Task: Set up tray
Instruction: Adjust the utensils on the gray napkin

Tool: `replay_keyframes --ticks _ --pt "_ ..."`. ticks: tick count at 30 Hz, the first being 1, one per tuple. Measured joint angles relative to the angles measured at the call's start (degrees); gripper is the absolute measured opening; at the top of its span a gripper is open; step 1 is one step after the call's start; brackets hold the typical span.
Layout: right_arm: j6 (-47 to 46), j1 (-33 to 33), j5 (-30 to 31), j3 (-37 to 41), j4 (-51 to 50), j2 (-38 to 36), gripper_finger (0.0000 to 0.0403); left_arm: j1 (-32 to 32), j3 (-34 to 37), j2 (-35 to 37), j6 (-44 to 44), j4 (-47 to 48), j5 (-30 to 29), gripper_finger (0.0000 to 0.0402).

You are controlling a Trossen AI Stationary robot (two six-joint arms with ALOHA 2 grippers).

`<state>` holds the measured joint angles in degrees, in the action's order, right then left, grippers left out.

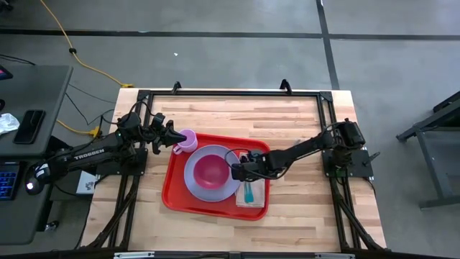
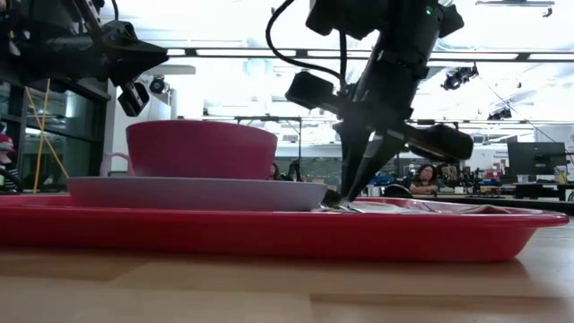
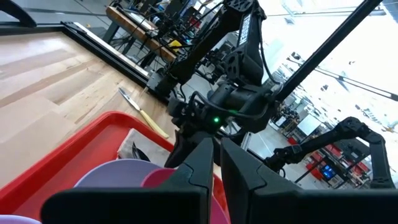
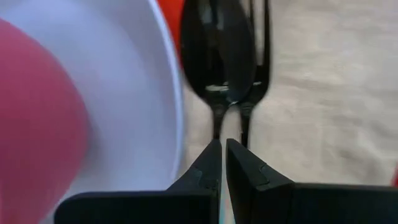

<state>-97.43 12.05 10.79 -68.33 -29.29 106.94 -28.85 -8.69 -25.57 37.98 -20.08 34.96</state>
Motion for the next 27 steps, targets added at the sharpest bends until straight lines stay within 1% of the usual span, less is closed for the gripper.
replay_keyframes --ticks 2,27 --pt "-0.02 -0.02 0.00 0.57 1.61 0.00 0.0001 -0.01 0.00 0.01 0.02 0.00 0.00 0.0062" --pt "0.98 -0.83 0.87 0.69 0.01 0.02 0.0001 -0.01 0.00 0.01 0.02 -0.02 -0.04 0.0062"
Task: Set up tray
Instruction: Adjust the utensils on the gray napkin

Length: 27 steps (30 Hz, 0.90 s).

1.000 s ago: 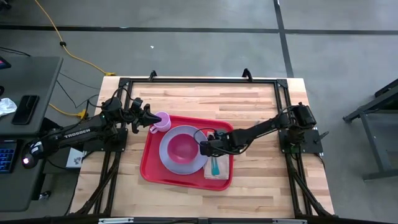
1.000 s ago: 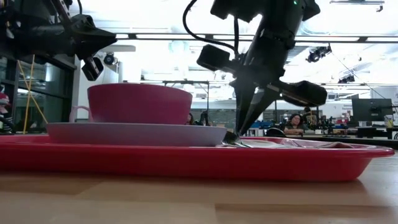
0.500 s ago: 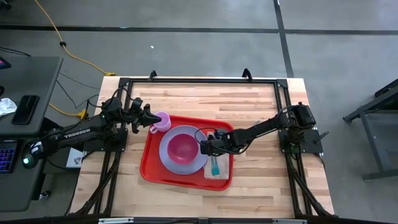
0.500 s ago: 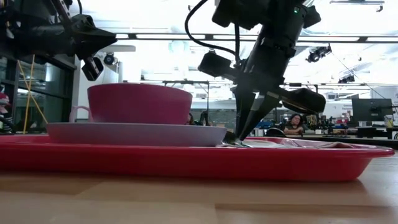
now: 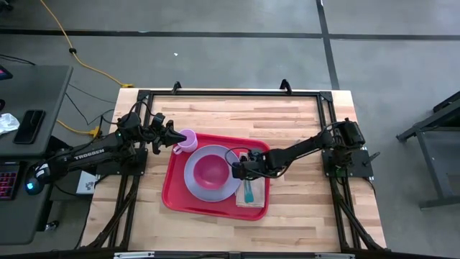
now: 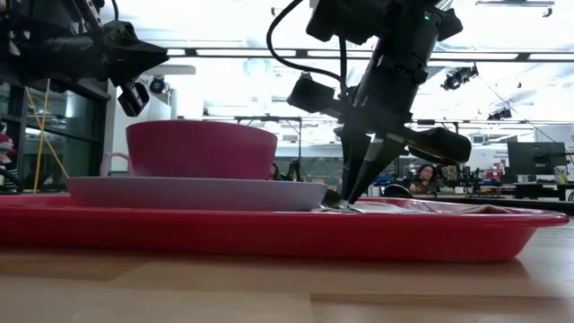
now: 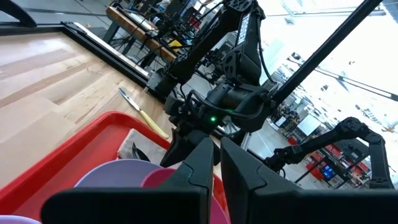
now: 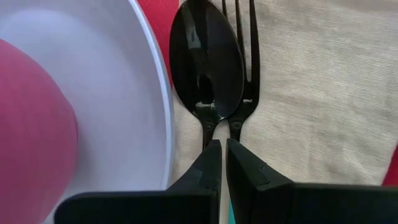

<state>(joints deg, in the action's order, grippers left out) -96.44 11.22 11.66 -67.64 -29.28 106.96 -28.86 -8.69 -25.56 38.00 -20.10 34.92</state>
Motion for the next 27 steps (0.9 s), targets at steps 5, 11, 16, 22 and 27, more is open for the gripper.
replay_keyframes --ticks 5,11,16,22,27 --pt "0.00 0.00 0.09 0.00 0.00 0.00 0.0001 0.02 0.00 -0.02 -0.02 0.00 -0.01 0.0062" --pt "0.02 0.00 0.58 0.00 -0.01 0.02 0.0001 0.00 0.00 0.00 -0.07 -0.56 -0.03 0.0062" --pt "-0.12 -0.07 0.37 0.00 0.55 1.21 0.0002 0.00 0.00 0.00 -0.09 -1.42 -0.03 0.0062" --pt "0.01 -0.10 -0.31 -0.13 3.06 2.40 0.0002 0.02 0.00 0.00 -0.04 -1.51 -0.03 0.0062" --pt "0.46 -0.39 -0.85 -0.13 2.56 2.29 0.0001 0.00 0.00 -0.02 0.00 -2.37 -0.03 0.0062"
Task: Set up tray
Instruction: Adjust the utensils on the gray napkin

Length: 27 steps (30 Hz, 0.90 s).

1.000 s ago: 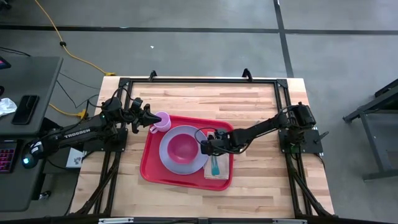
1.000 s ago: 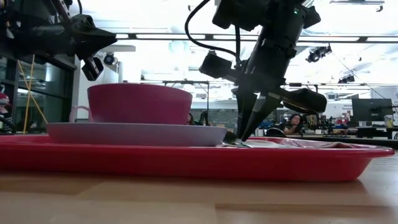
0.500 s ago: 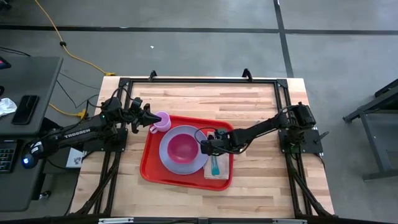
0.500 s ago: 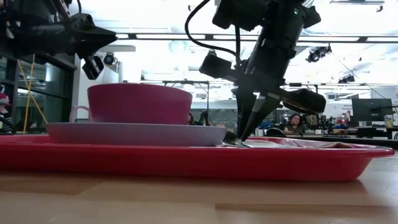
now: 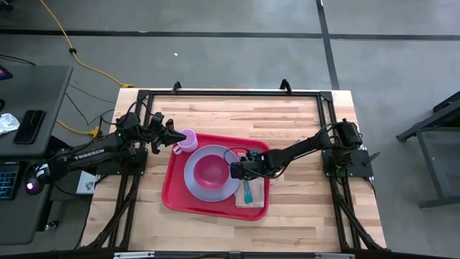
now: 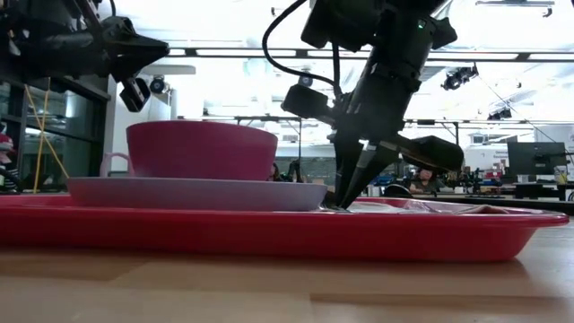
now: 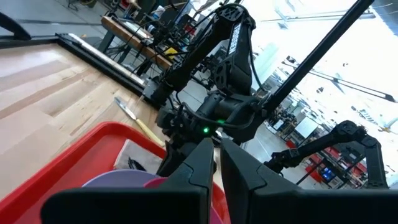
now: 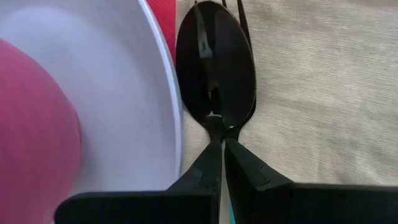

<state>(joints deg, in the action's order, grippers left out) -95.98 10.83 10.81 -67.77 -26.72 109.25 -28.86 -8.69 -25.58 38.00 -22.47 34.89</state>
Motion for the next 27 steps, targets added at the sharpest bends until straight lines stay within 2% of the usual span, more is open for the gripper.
replay_keyframes --ticks 15,27 --pt "1.53 0.07 -0.70 0.15 1.57 -1.60 0.0001 0.01 0.00 0.00 0.04 -0.14 0.00 0.0062" --pt "1.97 0.10 -0.82 0.15 -1.49 -1.60 0.0001 0.01 0.00 0.02 0.90 -0.17 0.00 0.0062"
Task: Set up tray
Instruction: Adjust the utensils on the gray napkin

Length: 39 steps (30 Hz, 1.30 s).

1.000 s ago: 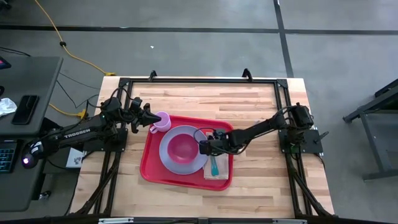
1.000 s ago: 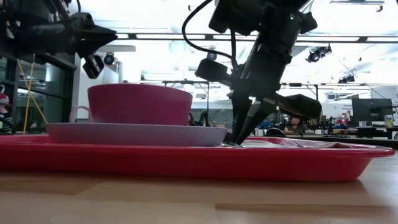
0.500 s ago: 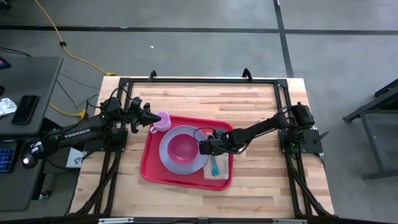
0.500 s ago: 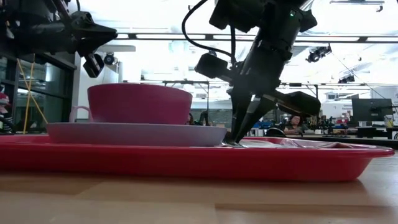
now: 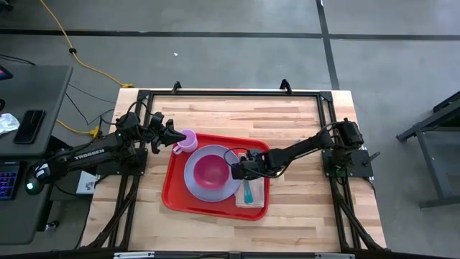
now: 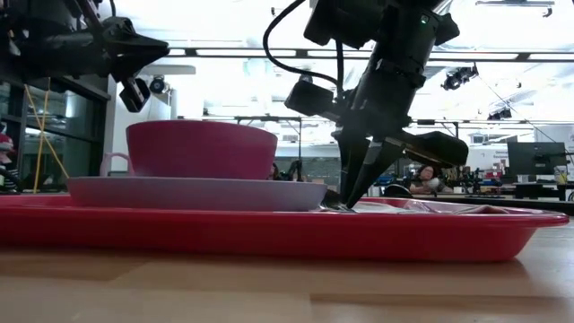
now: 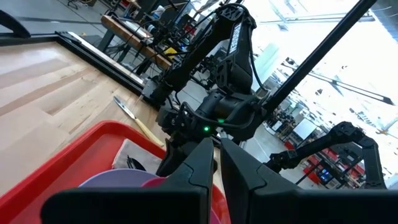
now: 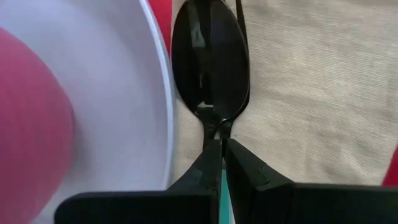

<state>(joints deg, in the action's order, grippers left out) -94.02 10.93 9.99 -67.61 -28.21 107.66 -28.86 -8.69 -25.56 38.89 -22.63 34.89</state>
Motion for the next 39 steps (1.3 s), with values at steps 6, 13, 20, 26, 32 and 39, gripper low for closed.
replay_keyframes --ticks 6,13,20,26,32,39 --pt "0.00 -0.01 -0.14 0.00 0.06 0.00 0.0001 0.01 0.00 -0.02 0.02 0.00 0.00 0.0062" --pt "0.01 -0.01 -1.56 0.00 1.46 0.00 0.0001 0.02 0.00 -0.01 0.02 0.00 -0.51 0.0062" --pt "0.20 -0.01 -1.48 0.00 1.10 -0.01 0.0001 0.00 0.00 0.00 0.01 0.02 -1.26 0.0062" --pt "0.15 -0.01 -1.91 -0.03 1.07 0.28 0.0001 0.01 0.00 0.00 0.00 0.02 -1.46 0.0062" --pt "0.09 -0.01 -2.38 -0.09 1.09 0.72 0.0002 -0.01 0.00 0.00 0.00 0.02 -1.62 0.0062" --pt "0.01 1.08 -3.25 -0.13 0.38 0.76 0.0001 0.00 0.00 0.00 0.00 0.02 -2.03 0.0062"
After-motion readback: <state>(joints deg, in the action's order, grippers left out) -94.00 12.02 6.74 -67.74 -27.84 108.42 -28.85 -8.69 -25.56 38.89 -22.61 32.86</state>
